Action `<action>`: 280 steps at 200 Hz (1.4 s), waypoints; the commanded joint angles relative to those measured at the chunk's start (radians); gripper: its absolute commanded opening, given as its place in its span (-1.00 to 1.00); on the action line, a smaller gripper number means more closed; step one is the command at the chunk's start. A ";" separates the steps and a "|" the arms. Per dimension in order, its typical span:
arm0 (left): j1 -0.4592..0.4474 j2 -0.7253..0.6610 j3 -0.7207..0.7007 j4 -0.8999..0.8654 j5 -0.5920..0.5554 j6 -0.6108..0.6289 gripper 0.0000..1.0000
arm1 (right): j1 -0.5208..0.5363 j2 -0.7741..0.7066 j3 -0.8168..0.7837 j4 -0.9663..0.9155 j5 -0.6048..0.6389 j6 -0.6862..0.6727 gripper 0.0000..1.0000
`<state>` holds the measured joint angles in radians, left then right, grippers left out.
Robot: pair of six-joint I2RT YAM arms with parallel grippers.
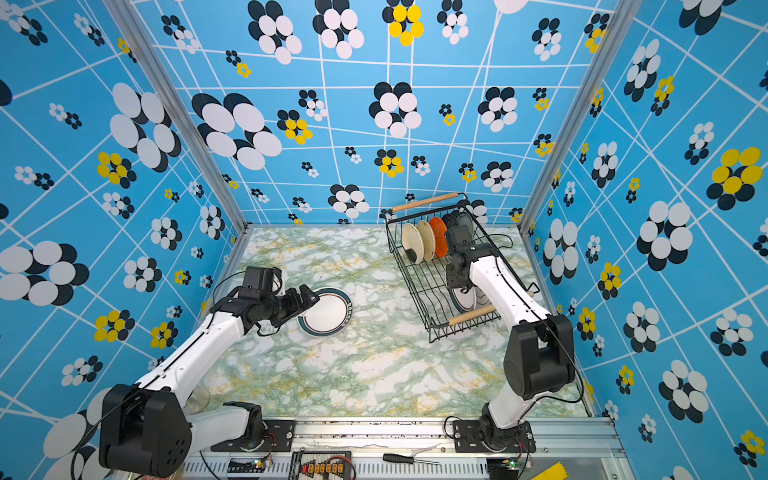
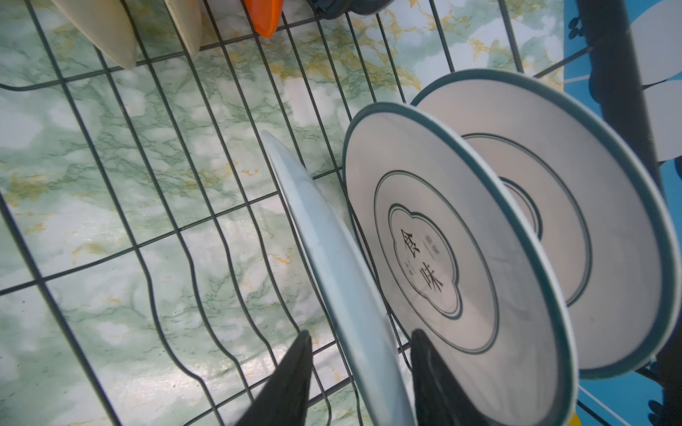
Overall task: Unload the plates from the dish rack
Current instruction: Pick up the plate from the dish rack.
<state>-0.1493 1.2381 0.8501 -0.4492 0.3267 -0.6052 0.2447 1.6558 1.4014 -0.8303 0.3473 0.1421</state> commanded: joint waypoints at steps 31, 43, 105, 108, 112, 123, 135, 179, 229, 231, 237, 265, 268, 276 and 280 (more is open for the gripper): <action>-0.088 0.017 0.084 -0.057 -0.122 0.015 0.99 | -0.012 0.016 -0.038 0.029 0.012 -0.008 -0.31; -0.101 0.021 0.083 -0.059 -0.141 0.012 0.98 | -0.012 0.016 -0.038 0.026 0.012 -0.008 -0.39; -0.128 0.039 0.083 -0.056 -0.203 0.005 0.98 | -0.012 0.012 -0.042 0.018 0.007 -0.012 -0.67; -0.130 0.036 0.083 -0.053 -0.208 0.007 0.99 | -0.012 0.012 -0.042 0.018 0.007 -0.012 -0.68; -0.131 0.032 0.080 -0.050 -0.216 0.007 0.99 | -0.012 0.010 -0.042 0.017 0.007 -0.012 -0.69; -0.137 0.021 0.072 -0.041 -0.231 0.008 0.98 | -0.012 0.006 -0.045 0.017 0.009 -0.013 -0.71; -0.138 0.012 0.066 -0.032 -0.238 0.015 0.98 | -0.011 0.001 -0.045 0.016 0.009 -0.015 -0.75; -0.142 0.014 0.075 -0.043 -0.247 0.016 0.98 | -0.012 -0.023 -0.040 0.012 -0.018 -0.019 -0.86; -0.163 0.019 0.070 -0.024 -0.285 0.001 0.98 | -0.012 -0.055 -0.014 -0.012 -0.019 -0.023 -0.94; -0.164 0.018 0.068 -0.021 -0.285 0.001 0.98 | -0.012 -0.056 -0.013 -0.013 -0.019 -0.023 -0.94; -0.166 0.017 0.064 -0.013 -0.284 0.003 0.99 | -0.012 -0.063 -0.008 -0.015 -0.017 -0.022 -0.95; -0.177 0.001 0.064 -0.002 -0.308 0.017 0.99 | -0.012 -0.094 0.014 -0.025 -0.015 -0.024 -0.96; -0.177 -0.001 0.067 -0.006 -0.312 0.018 0.99 | -0.012 -0.097 0.017 -0.028 -0.016 -0.025 -0.96; -0.176 -0.006 0.073 -0.014 -0.319 0.019 0.98 | -0.012 -0.107 0.026 -0.031 -0.016 -0.025 -0.96; -0.176 -0.006 0.077 -0.020 -0.321 0.021 0.98 | -0.012 -0.113 0.030 -0.034 -0.015 -0.025 -0.96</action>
<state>-0.3195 1.2636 0.9115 -0.4648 0.0502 -0.6010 0.2379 1.5990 1.3792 -0.8352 0.3279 0.0937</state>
